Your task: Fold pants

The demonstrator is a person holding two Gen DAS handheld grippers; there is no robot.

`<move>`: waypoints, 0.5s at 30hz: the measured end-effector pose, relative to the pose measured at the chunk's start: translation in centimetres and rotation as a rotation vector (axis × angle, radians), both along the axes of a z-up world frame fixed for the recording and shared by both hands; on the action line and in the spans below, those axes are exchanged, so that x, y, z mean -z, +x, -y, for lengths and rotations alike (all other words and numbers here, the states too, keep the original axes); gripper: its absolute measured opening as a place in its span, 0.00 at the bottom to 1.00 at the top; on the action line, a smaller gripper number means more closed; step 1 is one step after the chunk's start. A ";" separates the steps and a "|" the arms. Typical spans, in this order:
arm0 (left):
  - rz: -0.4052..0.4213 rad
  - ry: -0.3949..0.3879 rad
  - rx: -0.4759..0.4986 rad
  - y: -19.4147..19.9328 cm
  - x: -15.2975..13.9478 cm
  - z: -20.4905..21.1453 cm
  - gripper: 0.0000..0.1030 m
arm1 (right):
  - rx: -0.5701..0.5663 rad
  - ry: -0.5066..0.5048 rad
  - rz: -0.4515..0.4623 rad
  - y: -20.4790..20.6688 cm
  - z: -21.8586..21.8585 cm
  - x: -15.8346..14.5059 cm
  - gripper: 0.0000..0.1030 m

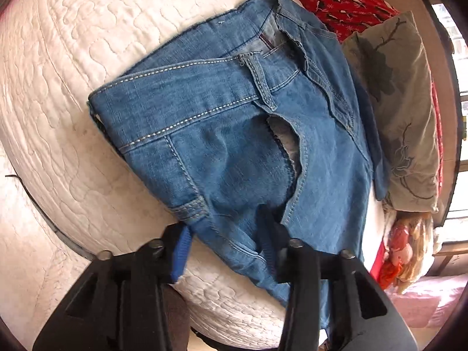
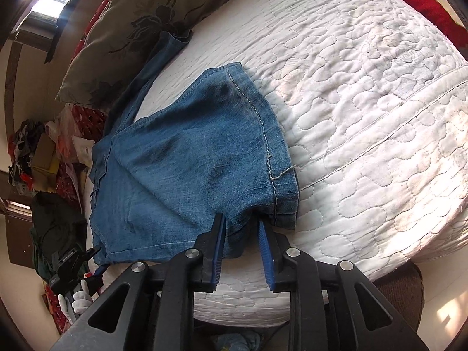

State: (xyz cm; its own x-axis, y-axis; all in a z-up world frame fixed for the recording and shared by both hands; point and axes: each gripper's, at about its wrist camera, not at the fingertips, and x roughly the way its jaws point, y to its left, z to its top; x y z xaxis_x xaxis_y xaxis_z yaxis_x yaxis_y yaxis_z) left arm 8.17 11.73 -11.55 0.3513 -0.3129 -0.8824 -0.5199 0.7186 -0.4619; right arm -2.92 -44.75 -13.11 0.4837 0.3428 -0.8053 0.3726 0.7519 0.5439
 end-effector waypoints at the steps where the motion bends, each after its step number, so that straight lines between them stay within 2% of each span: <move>1: -0.015 0.035 0.006 0.0 0.0 0.1 0.15 | 0.001 -0.005 0.005 0.1 0.0 0.0 0.24; 9: -0.019 0.115 -0.025 -2.5 -1.2 0.0 0.09 | -0.001 -0.010 0.011 -0.2 0.5 -0.1 0.18; 12: -0.045 0.152 -0.019 -3.5 -1.0 -0.1 0.10 | -0.009 -0.011 -0.019 -0.4 0.8 0.2 0.18; 15: -0.082 0.142 -0.017 -3.9 -0.4 -0.5 0.10 | 0.005 0.015 -0.043 -0.5 1.6 0.3 0.23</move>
State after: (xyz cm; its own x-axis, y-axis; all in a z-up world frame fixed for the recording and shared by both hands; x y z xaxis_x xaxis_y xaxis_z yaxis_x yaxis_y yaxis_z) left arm 4.25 12.19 -11.18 0.2802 -0.1777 -0.9434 -0.5646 0.7643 -0.3117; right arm -3.46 -46.36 -13.40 0.4505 0.3526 -0.8202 0.3996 0.7419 0.5384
